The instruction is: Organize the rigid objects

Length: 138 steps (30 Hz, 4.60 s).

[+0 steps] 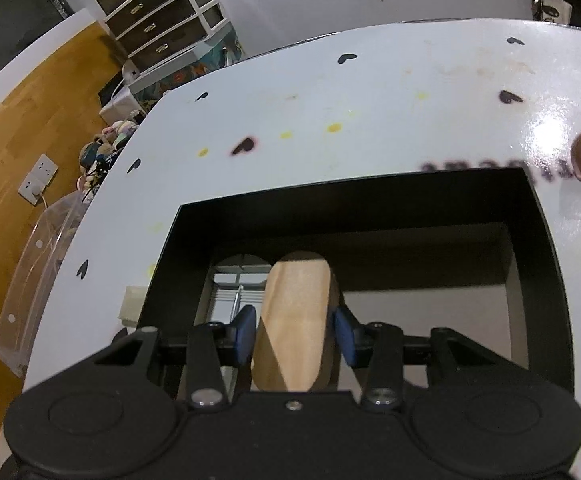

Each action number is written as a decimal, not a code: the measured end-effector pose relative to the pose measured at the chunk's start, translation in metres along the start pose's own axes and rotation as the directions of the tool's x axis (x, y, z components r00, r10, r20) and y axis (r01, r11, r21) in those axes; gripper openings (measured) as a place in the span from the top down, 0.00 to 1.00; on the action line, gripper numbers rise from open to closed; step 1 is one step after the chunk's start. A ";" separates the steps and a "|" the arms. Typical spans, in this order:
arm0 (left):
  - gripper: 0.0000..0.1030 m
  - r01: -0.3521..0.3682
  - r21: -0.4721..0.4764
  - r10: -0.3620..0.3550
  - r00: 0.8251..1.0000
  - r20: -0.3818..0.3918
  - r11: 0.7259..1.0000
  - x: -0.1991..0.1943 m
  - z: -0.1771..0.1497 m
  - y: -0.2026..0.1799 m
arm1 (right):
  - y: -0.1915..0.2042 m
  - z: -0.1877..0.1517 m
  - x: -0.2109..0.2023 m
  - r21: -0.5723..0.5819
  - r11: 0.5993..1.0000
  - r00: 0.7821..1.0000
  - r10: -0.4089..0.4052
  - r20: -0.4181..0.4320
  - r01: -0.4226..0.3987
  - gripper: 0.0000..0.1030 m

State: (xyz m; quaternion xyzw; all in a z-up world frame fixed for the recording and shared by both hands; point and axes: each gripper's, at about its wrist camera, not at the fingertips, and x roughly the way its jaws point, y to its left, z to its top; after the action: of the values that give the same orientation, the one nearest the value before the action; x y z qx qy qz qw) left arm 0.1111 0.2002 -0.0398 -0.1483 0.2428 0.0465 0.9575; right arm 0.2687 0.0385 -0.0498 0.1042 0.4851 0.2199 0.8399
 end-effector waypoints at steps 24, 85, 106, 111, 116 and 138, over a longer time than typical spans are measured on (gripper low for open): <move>0.95 -0.052 0.031 0.052 0.999 -0.004 0.998 -0.004 0.003 -0.012 | -0.028 -0.026 -0.109 -0.267 0.962 0.960 0.126 0.249 -0.057 0.10; 0.97 -0.100 0.058 0.100 0.995 0.009 0.993 -0.004 0.002 -0.020 | -0.276 -0.056 -0.139 -0.417 0.890 0.974 -0.111 0.200 0.187 0.19; 0.97 -0.076 0.044 0.076 0.997 0.014 0.996 -0.003 0.001 -0.016 | -0.214 -0.053 -0.190 -0.457 0.867 0.952 -0.056 0.302 0.196 0.81; 0.97 -0.056 0.035 0.056 0.998 0.003 0.998 -0.002 0.003 -0.012 | -0.223 -0.049 -0.186 -0.392 0.896 0.956 -0.102 0.275 0.208 0.55; 0.97 -0.044 0.027 0.044 0.999 -0.005 0.999 -0.001 0.003 -0.010 | -0.238 -0.070 -0.198 -0.320 0.920 0.959 -0.152 0.241 0.226 0.21; 0.97 -0.014 0.028 0.015 0.998 -0.062 1.000 0.001 0.012 -0.006 | -0.258 -0.093 -0.182 0.173 0.959 0.969 -0.239 0.059 0.226 0.13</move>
State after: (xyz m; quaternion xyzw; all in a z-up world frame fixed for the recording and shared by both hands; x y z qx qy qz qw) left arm 0.1189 0.1980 -0.0286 -0.1347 0.2739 0.0454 0.9512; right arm 0.1792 -0.2783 -0.0568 0.1244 0.4766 0.0744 0.8671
